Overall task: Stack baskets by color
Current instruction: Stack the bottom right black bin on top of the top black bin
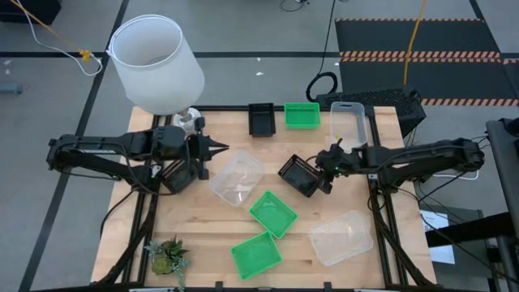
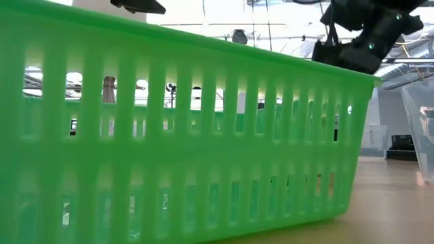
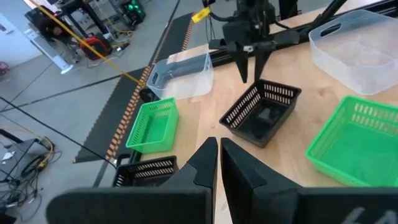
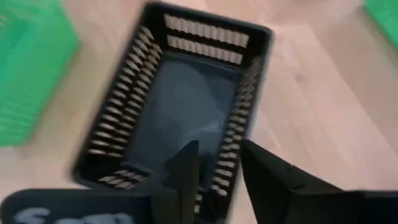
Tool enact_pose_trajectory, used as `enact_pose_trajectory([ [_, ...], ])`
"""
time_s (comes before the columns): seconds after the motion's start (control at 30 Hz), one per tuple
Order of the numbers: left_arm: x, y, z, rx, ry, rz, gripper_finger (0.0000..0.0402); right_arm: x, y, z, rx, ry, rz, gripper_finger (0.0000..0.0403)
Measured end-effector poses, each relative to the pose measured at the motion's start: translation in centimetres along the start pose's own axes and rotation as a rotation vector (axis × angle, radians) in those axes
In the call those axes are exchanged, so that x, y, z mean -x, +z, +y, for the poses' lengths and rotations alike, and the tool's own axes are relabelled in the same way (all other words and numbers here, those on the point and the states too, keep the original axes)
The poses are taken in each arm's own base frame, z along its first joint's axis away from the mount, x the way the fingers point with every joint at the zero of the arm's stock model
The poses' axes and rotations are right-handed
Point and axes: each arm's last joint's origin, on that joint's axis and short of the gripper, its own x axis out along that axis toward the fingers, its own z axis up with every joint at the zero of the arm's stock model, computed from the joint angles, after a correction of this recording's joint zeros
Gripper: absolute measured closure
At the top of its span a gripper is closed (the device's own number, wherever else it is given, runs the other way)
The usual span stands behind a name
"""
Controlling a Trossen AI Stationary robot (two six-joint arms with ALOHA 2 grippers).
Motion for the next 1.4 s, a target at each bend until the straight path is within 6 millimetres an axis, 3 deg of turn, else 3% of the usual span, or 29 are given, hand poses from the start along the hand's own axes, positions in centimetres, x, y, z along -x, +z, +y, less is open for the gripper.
enact_pose_trajectory([
  [0.1,0.0,0.0,0.0,0.0,-0.001,0.0,0.0378,-0.7,-1.0,-0.4,0.0,-0.071,-0.003,0.0276],
  [0.43,-1.1,0.1,-0.2,-0.02,-0.002,0.001,0.0378,-2.3,-2.6,-0.5,-0.005,-0.027,-0.051,0.0293],
  [0.77,-4.2,-0.3,-1.0,-0.098,-0.013,0.027,0.0378,-2.6,-2.8,-0.6,0.004,-0.026,-0.053,0.0393],
  [1.13,-8.1,-0.6,-2.0,-0.16,-0.006,0.01,0.0378,-2.8,-2.7,-1.2,-0.086,-0.048,-0.039,0.0375],
  [1.4,-9.1,-1.0,-1.8,-0.165,0.005,0.017,0.0378,-2.8,-2.8,-1.2,-0.099,-0.047,-0.035,0.0344],
])
